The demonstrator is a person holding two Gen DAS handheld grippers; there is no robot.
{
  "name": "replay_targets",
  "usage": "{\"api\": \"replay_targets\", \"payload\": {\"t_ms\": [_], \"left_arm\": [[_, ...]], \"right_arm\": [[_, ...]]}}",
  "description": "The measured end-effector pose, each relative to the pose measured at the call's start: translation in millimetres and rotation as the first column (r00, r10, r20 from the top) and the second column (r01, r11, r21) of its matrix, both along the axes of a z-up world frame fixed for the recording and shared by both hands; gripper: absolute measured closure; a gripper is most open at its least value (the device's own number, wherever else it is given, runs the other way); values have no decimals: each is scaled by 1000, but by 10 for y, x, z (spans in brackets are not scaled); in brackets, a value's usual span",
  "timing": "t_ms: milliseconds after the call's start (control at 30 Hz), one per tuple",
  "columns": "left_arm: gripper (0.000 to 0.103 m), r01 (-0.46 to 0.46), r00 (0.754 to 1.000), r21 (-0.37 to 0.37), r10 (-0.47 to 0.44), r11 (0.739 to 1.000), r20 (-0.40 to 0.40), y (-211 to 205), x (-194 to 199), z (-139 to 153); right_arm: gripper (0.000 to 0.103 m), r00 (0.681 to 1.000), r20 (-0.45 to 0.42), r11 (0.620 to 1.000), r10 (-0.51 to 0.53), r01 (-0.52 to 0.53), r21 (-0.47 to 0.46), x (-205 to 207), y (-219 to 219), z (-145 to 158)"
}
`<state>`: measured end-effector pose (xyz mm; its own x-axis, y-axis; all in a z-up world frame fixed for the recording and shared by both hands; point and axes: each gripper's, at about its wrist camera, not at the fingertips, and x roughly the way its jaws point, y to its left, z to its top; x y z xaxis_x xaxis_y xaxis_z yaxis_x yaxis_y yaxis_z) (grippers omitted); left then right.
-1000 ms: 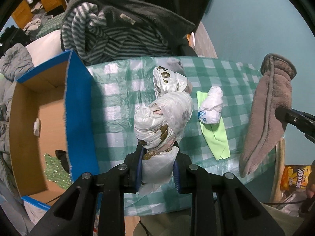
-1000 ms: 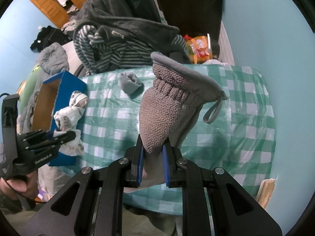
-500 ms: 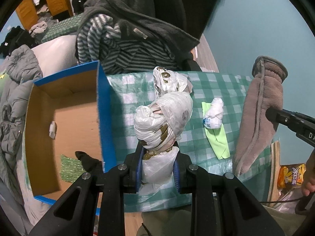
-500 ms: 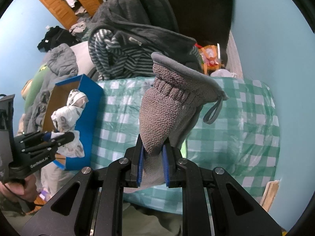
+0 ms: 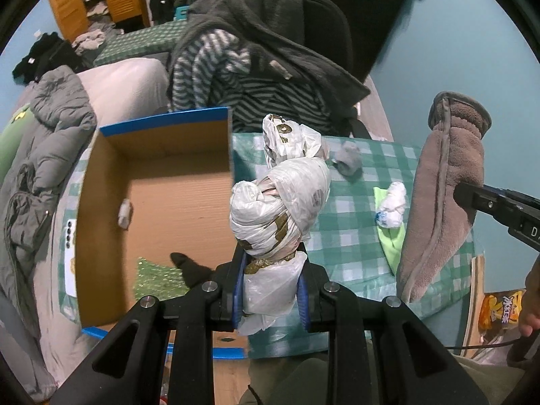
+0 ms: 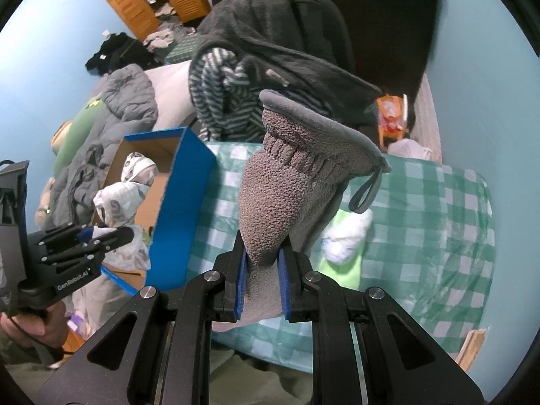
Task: Organize soft objects
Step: 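Lift the fuzzy sock and white bundle and carry both toward the box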
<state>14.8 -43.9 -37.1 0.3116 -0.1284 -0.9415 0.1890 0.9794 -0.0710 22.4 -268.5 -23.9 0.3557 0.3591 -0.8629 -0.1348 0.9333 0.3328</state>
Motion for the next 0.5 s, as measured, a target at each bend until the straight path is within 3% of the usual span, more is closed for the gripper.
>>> {"api": "replay_targets", "payload": {"t_ms": [500], "left_arm": [[78, -136, 991, -5, 136, 991, -5, 677, -7, -26]], "right_arm": [[88, 993, 24, 993, 116, -116, 8, 166, 667, 133]]}}
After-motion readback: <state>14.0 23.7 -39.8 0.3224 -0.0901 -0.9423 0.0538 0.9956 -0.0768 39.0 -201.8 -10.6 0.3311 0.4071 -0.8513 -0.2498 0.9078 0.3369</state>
